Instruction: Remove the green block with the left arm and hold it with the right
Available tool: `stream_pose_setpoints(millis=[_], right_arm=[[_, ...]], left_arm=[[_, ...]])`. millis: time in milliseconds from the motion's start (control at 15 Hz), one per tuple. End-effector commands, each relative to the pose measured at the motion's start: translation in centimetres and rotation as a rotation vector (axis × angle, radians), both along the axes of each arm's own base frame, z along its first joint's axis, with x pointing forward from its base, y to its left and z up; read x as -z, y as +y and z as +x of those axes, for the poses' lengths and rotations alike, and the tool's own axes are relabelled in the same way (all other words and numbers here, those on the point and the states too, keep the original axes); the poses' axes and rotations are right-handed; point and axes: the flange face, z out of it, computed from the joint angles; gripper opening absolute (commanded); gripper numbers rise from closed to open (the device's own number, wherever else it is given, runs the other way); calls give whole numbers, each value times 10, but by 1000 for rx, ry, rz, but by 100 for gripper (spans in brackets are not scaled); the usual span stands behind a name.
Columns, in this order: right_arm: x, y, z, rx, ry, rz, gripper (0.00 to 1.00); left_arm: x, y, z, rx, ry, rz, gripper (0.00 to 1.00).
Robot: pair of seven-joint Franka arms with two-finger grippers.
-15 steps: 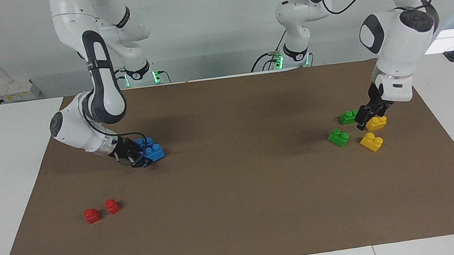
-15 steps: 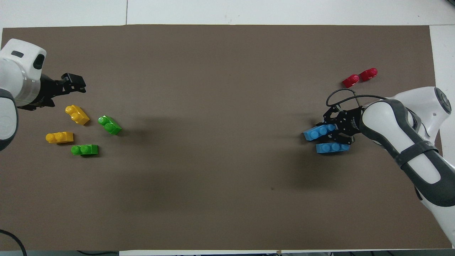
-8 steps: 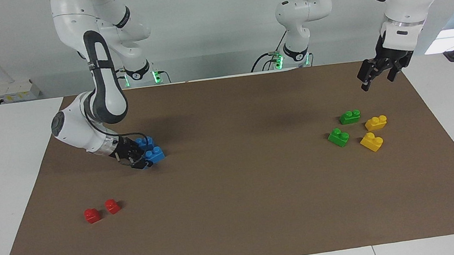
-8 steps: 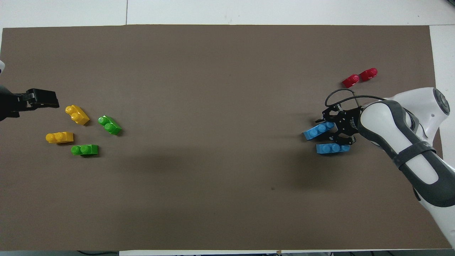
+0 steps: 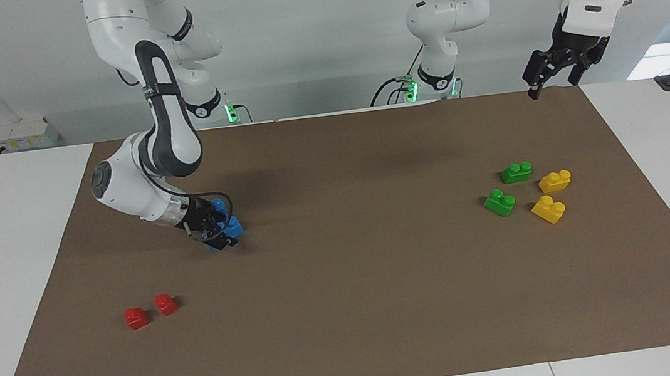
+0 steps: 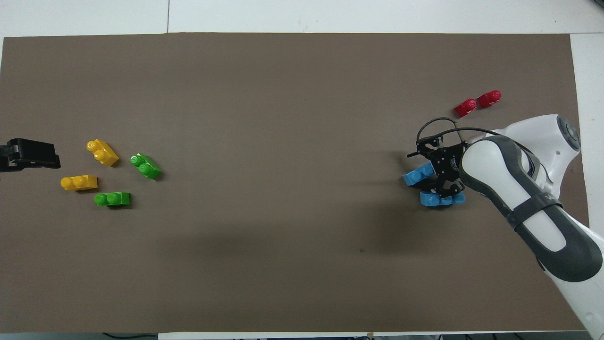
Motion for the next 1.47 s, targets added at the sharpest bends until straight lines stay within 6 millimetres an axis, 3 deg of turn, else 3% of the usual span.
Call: stream_pose_setpoints(millis=[0,333,933,1333,1400], right_arm=[[-10,-3,-1,5,-12,-18,97],[-29,9,-1,-57,-39,-44,96],[-70,7,-4,-251,-116,-155,96],[-78,7,-1,-288,-137,-180,96],[-80,8,-1,-313,-144,-198,96]], left_arm=[[-10,-6,1,36,52,-25,100],[-13,-2,6,112,21,-35,100],[-11,-3,11,103,7,-83,100],[-1,-2,19,100,27,-77,100],[-8,-2,20,98,12,-77,100]])
